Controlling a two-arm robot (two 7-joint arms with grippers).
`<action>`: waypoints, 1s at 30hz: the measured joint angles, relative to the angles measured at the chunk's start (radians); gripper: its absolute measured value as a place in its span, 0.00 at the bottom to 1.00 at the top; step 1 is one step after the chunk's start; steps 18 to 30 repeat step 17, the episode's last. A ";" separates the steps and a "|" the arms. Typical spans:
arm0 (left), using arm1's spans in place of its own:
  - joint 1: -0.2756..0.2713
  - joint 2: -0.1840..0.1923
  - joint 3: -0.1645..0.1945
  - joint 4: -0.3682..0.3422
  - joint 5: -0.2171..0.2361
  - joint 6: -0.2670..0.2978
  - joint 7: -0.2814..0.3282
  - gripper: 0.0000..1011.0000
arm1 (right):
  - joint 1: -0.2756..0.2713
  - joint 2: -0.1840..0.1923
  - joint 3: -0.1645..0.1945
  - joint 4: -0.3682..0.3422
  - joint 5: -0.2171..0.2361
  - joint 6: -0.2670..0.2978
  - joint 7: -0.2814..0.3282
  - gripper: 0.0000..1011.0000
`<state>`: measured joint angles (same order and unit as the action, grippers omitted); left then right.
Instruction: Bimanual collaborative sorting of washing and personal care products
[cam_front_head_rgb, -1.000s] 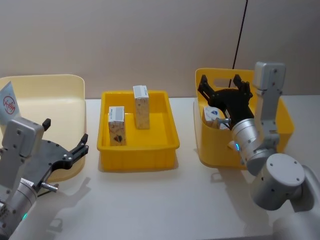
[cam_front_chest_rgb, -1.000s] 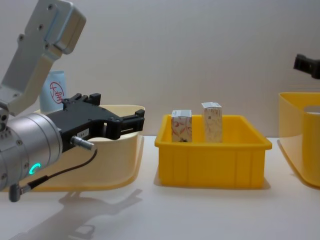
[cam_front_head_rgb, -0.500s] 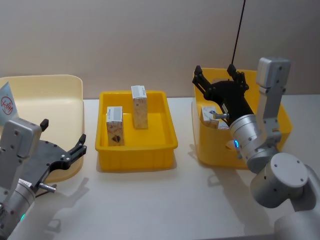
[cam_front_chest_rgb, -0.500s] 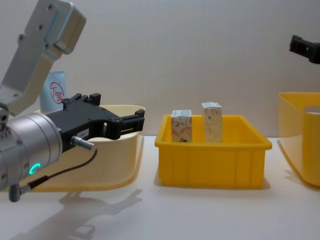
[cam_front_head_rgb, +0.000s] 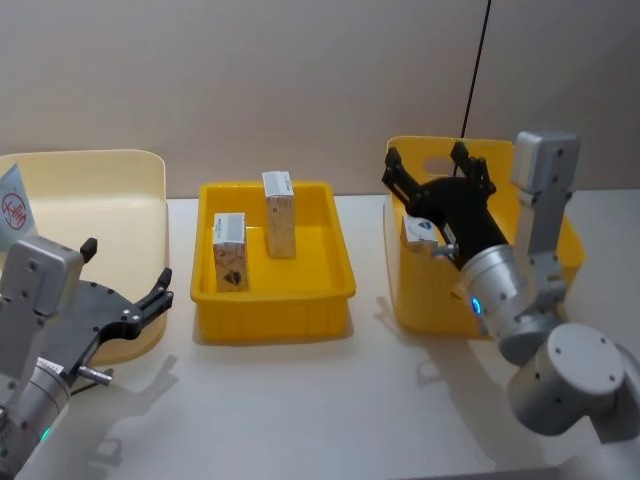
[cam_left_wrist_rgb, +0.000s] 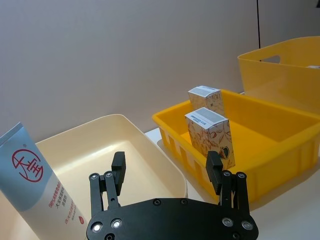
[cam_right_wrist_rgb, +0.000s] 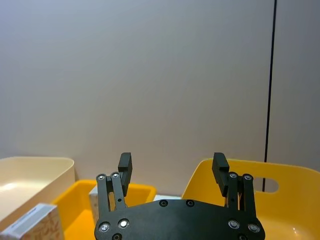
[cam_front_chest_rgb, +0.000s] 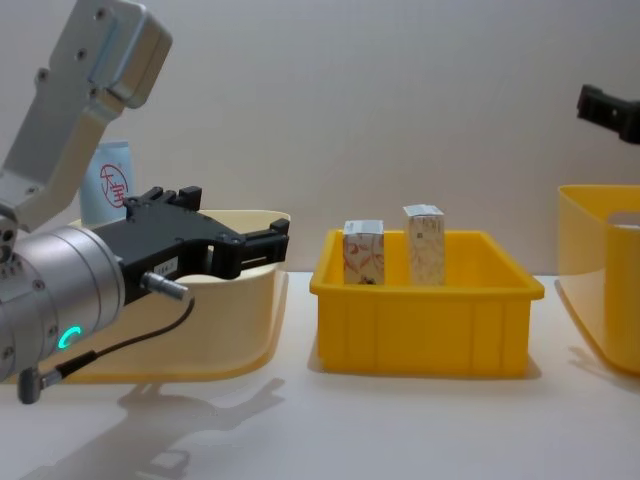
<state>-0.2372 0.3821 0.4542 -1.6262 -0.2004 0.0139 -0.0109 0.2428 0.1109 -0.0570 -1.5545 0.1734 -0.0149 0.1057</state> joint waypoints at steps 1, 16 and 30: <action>0.000 0.000 0.000 0.000 0.000 0.000 0.000 0.99 | -0.007 0.006 -0.005 -0.005 0.003 0.002 -0.001 0.99; 0.000 0.000 0.000 0.000 0.000 0.000 0.000 0.99 | -0.142 0.126 -0.094 -0.118 0.063 0.028 -0.022 0.99; 0.000 0.000 0.000 0.000 0.000 0.000 0.000 0.99 | -0.156 0.138 -0.103 -0.130 0.069 0.031 -0.024 0.99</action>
